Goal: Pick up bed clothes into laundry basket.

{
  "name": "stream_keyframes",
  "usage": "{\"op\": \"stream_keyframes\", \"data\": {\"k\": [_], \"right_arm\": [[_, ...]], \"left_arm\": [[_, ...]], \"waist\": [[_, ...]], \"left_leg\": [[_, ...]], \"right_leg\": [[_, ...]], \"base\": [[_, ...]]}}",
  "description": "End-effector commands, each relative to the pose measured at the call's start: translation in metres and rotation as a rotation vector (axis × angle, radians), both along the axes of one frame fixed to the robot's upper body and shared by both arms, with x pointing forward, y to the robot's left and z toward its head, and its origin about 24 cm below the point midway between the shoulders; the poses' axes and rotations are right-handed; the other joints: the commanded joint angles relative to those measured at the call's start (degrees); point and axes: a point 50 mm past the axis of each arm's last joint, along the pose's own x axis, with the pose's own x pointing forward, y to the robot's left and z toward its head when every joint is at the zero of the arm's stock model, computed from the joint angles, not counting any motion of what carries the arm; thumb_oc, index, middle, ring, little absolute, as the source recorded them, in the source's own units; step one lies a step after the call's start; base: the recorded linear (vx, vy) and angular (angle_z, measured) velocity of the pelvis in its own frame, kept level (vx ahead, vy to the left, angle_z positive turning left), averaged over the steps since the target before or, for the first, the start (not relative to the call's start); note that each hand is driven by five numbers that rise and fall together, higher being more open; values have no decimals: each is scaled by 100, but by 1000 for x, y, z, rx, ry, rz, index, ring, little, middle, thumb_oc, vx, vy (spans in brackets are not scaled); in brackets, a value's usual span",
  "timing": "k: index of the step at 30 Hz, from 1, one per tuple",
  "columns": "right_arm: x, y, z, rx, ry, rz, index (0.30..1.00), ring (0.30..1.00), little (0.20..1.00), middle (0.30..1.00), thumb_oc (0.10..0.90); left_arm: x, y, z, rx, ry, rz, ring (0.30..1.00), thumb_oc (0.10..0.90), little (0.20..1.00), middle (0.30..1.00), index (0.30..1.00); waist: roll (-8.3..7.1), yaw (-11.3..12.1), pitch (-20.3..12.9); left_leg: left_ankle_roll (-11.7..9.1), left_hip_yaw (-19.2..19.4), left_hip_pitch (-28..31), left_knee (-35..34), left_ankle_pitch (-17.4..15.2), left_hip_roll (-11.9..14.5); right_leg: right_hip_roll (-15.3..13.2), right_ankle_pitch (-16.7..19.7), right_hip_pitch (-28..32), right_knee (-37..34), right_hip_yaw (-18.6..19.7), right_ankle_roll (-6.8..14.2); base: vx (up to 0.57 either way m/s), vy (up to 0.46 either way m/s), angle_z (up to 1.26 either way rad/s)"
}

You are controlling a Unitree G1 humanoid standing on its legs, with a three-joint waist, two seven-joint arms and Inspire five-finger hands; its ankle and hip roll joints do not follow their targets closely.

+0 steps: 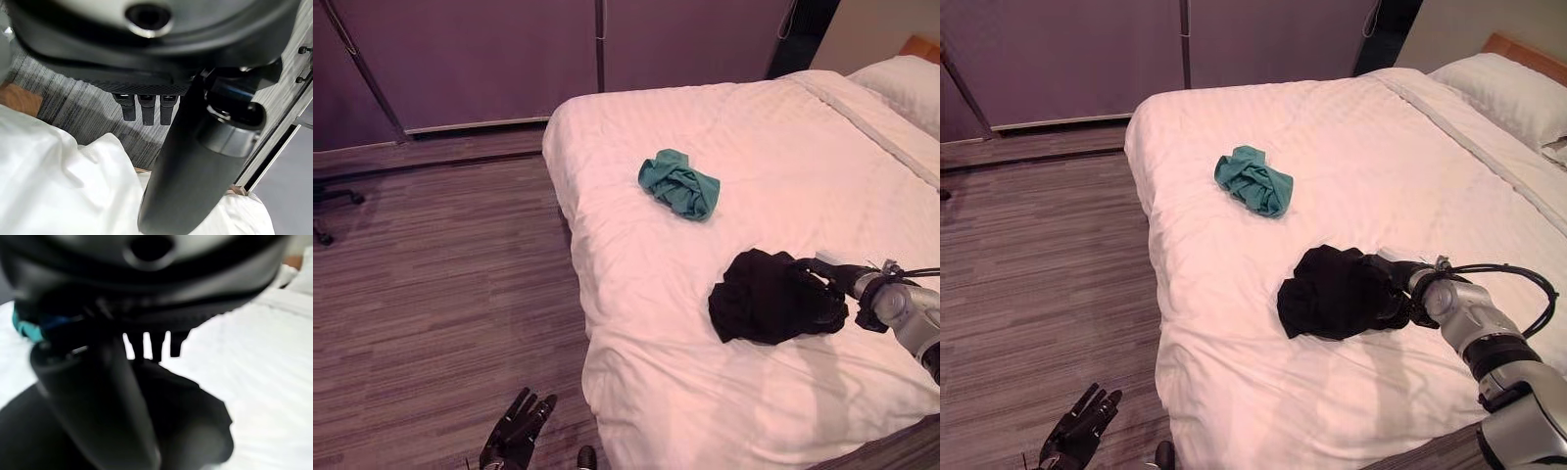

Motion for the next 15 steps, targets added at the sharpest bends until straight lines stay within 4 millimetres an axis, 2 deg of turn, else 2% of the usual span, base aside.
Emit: {"op": "stream_keyframes", "data": {"k": [1,4,7,9,10,11,12,13,15], "right_arm": [[31,22,76,-88,-259,92,900,900,900,900,800],[36,32,72,-91,-259,122,900,900,900,900,800],[42,40,56,-61,-264,105,900,900,900,900,800],[41,43,38,-10,-252,76,900,900,900,900,800],[39,46,15,24,-211,54,900,900,900,900,800],[39,46,15,25,-211,53,900,900,900,900,800],[35,54,-6,38,-153,66,900,900,900,900,800],[35,54,-7,38,-153,65,900,900,900,900,800],[29,57,-23,39,-102,74,900,900,900,900,800]], "left_arm": [[45,2,27,24,-214,-85,900,800,900,900,900],[52,-2,29,26,-228,-106,900,800,900,900,900],[61,-8,34,31,-252,-140,900,800,900,900,900],[64,-9,36,30,-262,-144,900,800,900,900,900],[66,-12,36,29,-263,-150,900,800,900,900,900],[66,-12,36,29,-263,-151,900,800,900,900,900],[65,-12,35,28,-257,-157,900,800,900,900,900],[65,-12,35,28,-257,-157,900,800,900,900,900],[64,-11,35,29,-254,-154,900,800,900,900,900]], "waist": [[-41,67,-167],[-13,96,-133],[70,169,-26],[146,211,41],[232,254,86],[228,254,81],[303,283,118],[301,284,114],[370,286,151]], "left_leg": [[-365,216,227,23,393,171],[-353,194,176,23,378,162],[-338,148,61,23,365,142],[-329,114,-25,23,373,125],[-326,82,-107,23,375,106],[-326,81,-111,23,376,106],[-325,63,-150,23,381,108],[-325,63,-152,23,381,108],[-326,41,-171,23,397,107]], "right_leg": [[-333,366,129,15,-43,498],[-332,361,82,15,-38,487],[-343,357,-18,15,-48,470],[-355,359,-91,15,-54,463],[-369,362,-168,15,-77,455],[-369,362,-172,15,-78,455],[-372,359,-207,15,-82,444],[-371,359,-209,15,-82,443],[-372,349,-217,15,-89,436]], "base": [[26,-19,-6],[9,-10,-3],[-30,-14,3],[-21,0,1],[-33,2,0],[0,0,0],[8,-2,4],[13,3,5],[0,0,0]]}}
